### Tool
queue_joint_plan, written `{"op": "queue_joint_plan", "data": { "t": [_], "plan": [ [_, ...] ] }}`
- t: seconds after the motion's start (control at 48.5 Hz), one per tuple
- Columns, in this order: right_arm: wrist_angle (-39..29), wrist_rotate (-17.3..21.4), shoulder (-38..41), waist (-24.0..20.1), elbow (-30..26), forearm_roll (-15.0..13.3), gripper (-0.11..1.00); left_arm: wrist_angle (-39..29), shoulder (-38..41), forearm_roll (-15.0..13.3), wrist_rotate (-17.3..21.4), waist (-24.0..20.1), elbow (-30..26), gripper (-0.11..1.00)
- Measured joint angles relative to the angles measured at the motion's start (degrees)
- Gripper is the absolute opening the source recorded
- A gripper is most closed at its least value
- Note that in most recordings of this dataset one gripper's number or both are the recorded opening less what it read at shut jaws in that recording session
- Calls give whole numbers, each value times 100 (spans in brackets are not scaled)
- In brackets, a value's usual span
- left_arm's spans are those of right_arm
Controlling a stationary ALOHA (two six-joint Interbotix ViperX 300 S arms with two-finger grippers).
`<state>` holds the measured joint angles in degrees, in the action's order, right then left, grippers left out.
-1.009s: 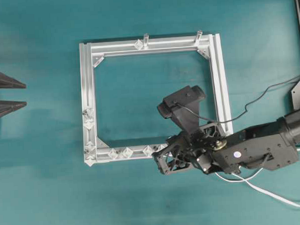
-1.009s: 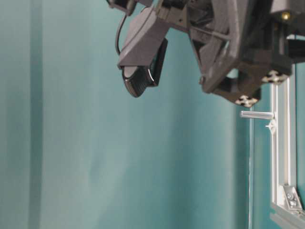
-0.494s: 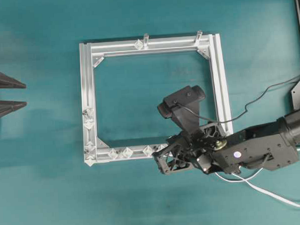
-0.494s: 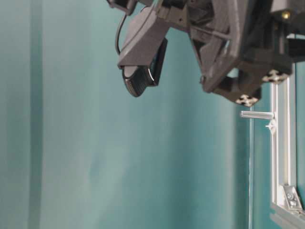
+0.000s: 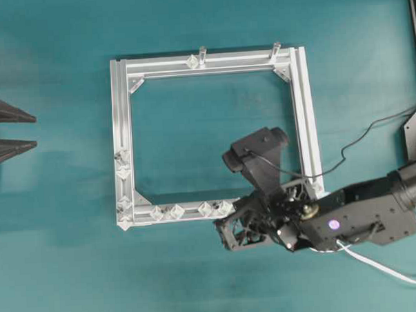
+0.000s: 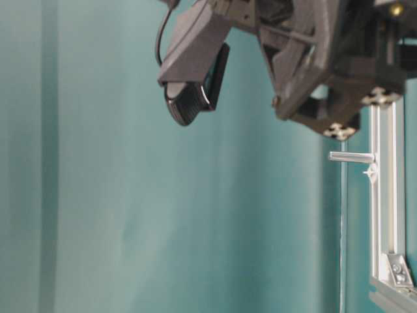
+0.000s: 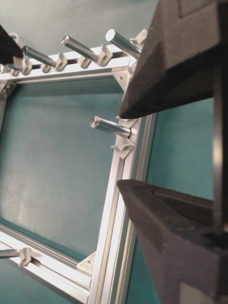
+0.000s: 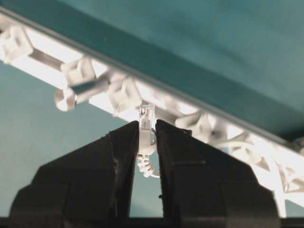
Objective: Move the cable alternately left and right between 8 closely spaced pins so it hooks onto each one.
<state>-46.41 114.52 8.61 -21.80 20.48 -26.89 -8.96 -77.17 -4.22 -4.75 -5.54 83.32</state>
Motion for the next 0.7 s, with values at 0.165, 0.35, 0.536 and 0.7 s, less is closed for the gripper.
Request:
{"op": "queue_joint_plan", "data": {
  "t": [0.165, 0.35, 0.536, 0.7],
  "plan": [
    [0, 281, 35, -202, -18, 0, 17, 0, 0, 0, 0, 0, -9, 60],
    [-246, 492, 158, -439, -211, 0, 17, 0, 0, 9, 0, -9, -9, 60],
    [-466, 527, 272, -563, -422, 0, 17, -9, 0, 0, 0, 0, 0, 60],
    [-483, 527, 360, -571, -554, 0, 17, 0, 0, 0, 0, 0, -9, 61]
  ]
}}
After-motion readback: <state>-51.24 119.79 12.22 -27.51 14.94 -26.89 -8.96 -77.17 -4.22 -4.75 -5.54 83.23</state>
